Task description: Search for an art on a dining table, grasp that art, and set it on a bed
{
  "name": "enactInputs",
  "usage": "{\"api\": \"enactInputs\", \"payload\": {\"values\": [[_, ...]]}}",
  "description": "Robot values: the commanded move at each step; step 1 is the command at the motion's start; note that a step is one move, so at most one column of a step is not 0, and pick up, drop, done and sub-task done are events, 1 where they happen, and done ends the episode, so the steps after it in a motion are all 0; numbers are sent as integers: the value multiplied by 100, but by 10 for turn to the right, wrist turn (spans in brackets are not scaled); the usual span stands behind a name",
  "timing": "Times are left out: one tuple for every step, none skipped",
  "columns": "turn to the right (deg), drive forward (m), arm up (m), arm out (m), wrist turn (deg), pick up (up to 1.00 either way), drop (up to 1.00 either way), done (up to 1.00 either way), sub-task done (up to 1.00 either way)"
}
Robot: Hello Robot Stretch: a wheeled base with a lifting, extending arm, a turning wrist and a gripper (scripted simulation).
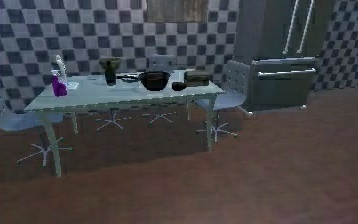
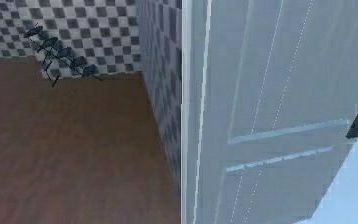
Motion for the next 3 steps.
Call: {"api": "enactInputs", "payload": {"values": [[30,0,0,0,0,0,0,0,0],[0,95,0,0,0,0,0,0,0],[-450,0,0,0,0,0,0,0,0]]}}
